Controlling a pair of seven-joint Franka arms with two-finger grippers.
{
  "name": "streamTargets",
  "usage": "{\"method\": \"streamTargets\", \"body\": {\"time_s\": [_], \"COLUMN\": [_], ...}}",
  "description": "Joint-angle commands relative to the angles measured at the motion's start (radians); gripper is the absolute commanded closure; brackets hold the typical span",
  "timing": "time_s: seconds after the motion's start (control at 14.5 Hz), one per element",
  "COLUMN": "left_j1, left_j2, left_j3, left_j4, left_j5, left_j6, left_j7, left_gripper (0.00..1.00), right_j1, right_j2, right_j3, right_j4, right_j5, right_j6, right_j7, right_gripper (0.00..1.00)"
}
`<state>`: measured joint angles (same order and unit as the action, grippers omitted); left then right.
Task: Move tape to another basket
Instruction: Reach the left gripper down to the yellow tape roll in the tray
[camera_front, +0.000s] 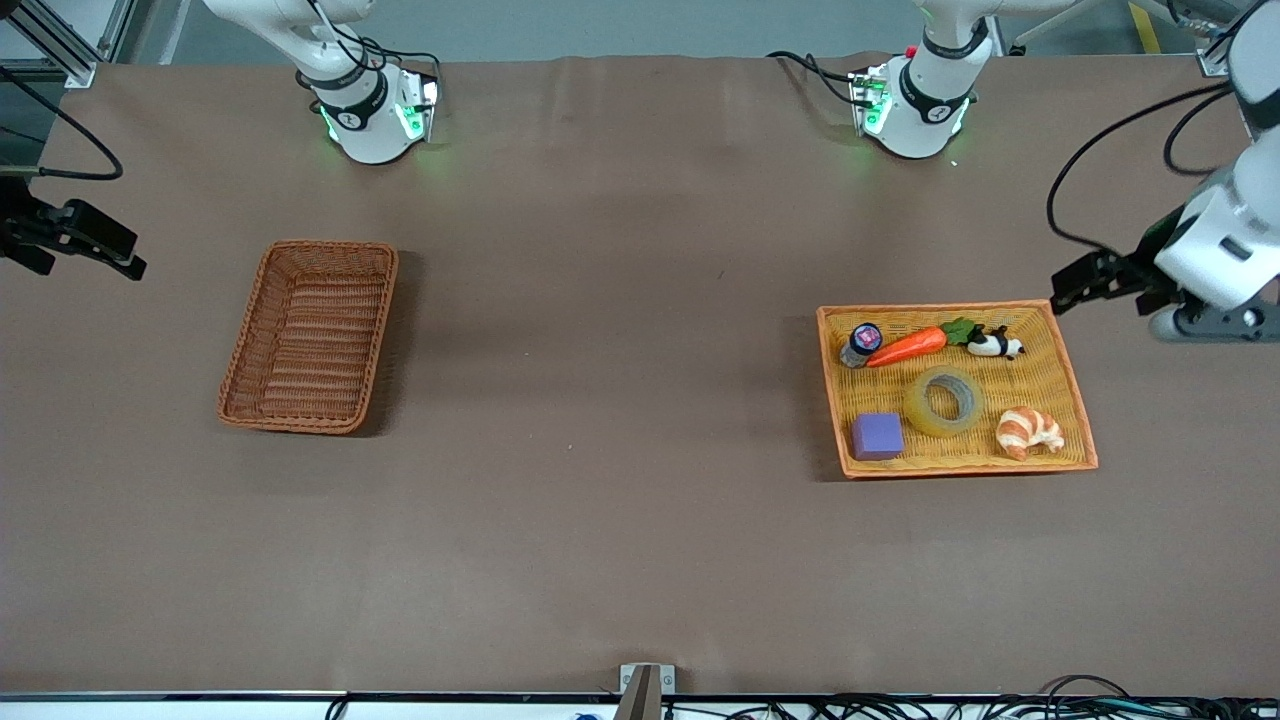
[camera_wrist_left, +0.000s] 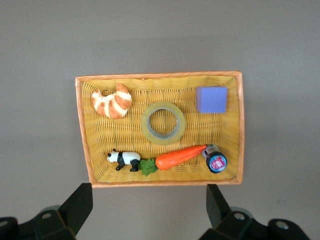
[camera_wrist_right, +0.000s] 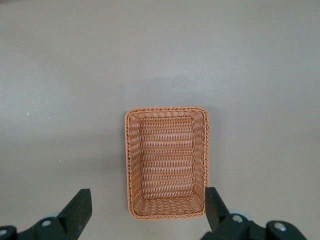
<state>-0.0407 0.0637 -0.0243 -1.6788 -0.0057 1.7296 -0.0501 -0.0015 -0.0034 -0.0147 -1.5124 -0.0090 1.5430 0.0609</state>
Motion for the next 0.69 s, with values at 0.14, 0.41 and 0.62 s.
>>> {"method": "streamTargets", "body": {"time_s": [0.14,0.41,0.62], "left_j1": [0.001,0.002,0.002], "left_j2": [0.018,0.085,0.166], "left_j3": [0.023,0.033,0.043], "left_j4": [-0.149,-0.24,-0.275], "left_j5": [0.013,0.018,0.013], "left_j6": [0.16,0.336,0.419], "left_j7": [0.013,0.012,0.012], "left_gripper": [0.0,0.0,0.0], "right_j1": [0.0,0.0,0.0], "right_j2": [-0.001,-0.001,-0.001], "right_j3": [0.001,0.001,0.001], "right_j4": [-0.002,-0.002,-0.003], "right_j5": [-0.009,-0.009,-0.009], "right_j6": [-0.006,-0.006,-0.006], "right_j7": [0.004,0.004,0.004], "right_gripper": [0.0,0.0,0.0]}}
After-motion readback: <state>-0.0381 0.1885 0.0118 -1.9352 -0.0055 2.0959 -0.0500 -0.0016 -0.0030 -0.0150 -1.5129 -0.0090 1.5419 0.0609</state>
